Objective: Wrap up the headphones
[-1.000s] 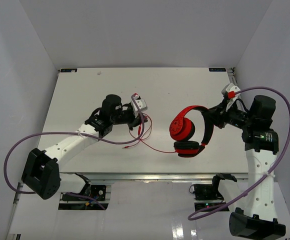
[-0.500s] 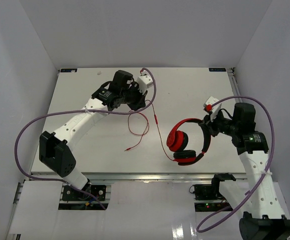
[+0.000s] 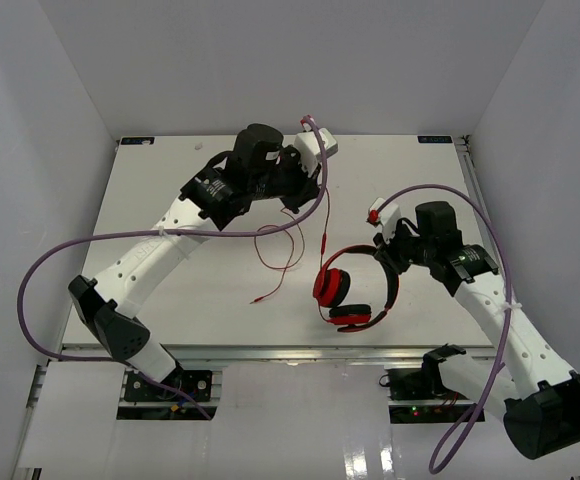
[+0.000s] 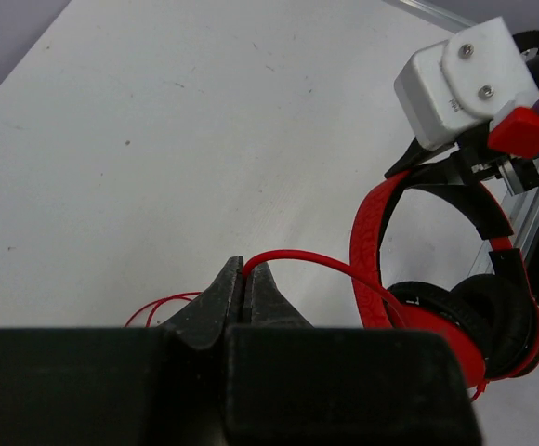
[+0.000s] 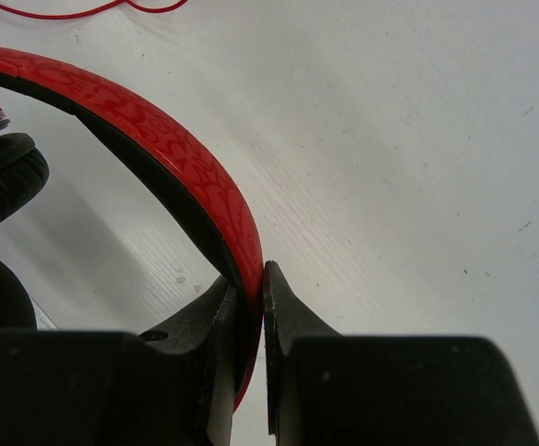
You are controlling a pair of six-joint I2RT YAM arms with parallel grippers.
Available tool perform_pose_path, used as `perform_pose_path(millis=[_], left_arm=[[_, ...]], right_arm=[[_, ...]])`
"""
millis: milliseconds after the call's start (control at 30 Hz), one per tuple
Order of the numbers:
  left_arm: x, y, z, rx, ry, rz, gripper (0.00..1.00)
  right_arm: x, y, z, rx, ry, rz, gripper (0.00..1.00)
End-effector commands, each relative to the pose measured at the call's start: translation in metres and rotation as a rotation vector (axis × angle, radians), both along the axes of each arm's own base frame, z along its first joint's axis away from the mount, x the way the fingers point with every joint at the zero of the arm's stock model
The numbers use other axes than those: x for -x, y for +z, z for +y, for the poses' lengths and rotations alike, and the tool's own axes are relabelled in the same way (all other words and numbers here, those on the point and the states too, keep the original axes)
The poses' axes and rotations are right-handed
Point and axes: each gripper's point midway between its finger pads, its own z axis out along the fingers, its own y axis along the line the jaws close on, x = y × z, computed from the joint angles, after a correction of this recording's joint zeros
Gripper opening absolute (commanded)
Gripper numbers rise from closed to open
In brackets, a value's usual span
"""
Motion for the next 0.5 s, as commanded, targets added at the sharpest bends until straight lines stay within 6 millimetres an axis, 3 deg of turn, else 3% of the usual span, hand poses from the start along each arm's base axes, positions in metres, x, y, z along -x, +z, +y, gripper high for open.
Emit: perform_pose_path(millis=[0, 300, 467], left_arm=[[-0.001, 0.028, 0.005, 0.04, 0.021, -0.057, 0.0], [-0.02, 0.009, -0.01, 0.01, 0.016, -0.063, 0.0], [-0.026, 0.009, -0.023, 0.028, -0.003, -0.048, 0.0]], right_arm=[[-0.008, 0.029, 0.02, -0.072, 0.034, -0.066, 0.08], [0.002, 0.023, 0.025, -0.061, 0.087, -0.071, 0.08], [0.001, 0.021, 0.027, -0.044, 0.096, -0.07, 0.08]])
